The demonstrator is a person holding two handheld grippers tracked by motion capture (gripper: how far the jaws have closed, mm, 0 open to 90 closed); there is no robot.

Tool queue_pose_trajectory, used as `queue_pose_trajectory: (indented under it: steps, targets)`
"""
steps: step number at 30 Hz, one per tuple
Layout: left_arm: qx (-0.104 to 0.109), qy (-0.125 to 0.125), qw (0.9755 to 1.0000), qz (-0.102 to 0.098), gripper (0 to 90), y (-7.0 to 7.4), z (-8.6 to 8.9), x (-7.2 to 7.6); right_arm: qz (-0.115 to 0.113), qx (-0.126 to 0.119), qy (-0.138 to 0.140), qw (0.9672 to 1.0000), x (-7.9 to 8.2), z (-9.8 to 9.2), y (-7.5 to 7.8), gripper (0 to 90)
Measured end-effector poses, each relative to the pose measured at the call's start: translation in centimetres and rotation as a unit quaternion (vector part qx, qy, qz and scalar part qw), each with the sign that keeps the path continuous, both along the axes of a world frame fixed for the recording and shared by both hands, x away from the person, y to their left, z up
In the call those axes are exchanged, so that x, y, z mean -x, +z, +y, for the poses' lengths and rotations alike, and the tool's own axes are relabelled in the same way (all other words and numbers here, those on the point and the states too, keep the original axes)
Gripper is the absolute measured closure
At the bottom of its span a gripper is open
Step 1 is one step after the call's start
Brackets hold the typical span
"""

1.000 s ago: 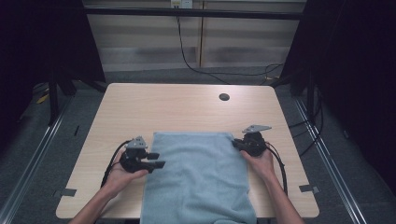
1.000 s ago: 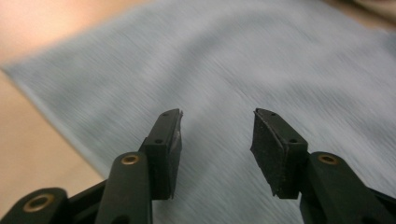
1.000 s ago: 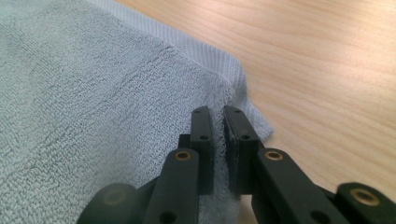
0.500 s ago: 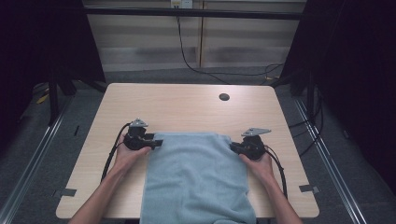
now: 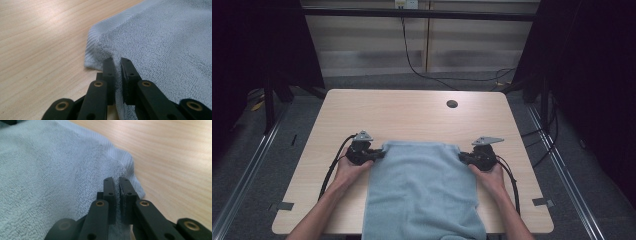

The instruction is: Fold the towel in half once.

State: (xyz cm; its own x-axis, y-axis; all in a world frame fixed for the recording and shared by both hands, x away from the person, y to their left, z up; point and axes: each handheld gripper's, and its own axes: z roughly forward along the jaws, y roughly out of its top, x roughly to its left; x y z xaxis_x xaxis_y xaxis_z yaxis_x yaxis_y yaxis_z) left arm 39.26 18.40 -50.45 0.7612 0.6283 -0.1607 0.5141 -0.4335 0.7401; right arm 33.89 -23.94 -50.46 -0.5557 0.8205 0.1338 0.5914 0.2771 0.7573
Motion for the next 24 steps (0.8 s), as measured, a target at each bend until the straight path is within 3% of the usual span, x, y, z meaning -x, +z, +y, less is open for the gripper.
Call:
queue_pose_trajectory:
  steps: [4,8,10,14,15,18,24]
  targets:
    - [0.044,-0.002,0.9990,0.000,84.6,1.2,0.7,0.2,-0.026,-0.038,-0.014,0.9989,0.2,-0.9,1.5,86.2]
    - [0.088,-0.007,0.9960,-0.009,84.6,3.1,1.3,0.8,-0.041,-0.054,-0.015,0.9976,0.3,-1.5,3.0,86.4]
    - [0.106,-0.007,0.9942,-0.018,84.6,4.0,1.5,1.0,-0.050,-0.076,-0.016,0.9957,0.2,-1.8,3.9,86.4]
    - [0.118,-0.006,0.9924,-0.034,84.4,6.0,1.8,0.7,-0.067,-0.102,-0.019,0.9923,-0.5,-2.1,6.0,86.5]
    - [0.127,-0.003,0.9911,-0.040,84.4,6.7,1.9,0.6,-0.071,-0.098,-0.019,0.9925,-0.7,-2.1,6.6,86.5]
    - [0.130,0.001,0.9902,-0.051,84.4,8.1,2.0,0.1,-0.085,-0.100,-0.018,0.9911,-1.3,-2.1,8.8,86.6]
    - [0.126,0.019,0.9895,-0.068,84.8,11.1,2.2,-2.0,-0.110,-0.096,-0.020,0.9891,-2.8,-1.9,12.0,86.7]
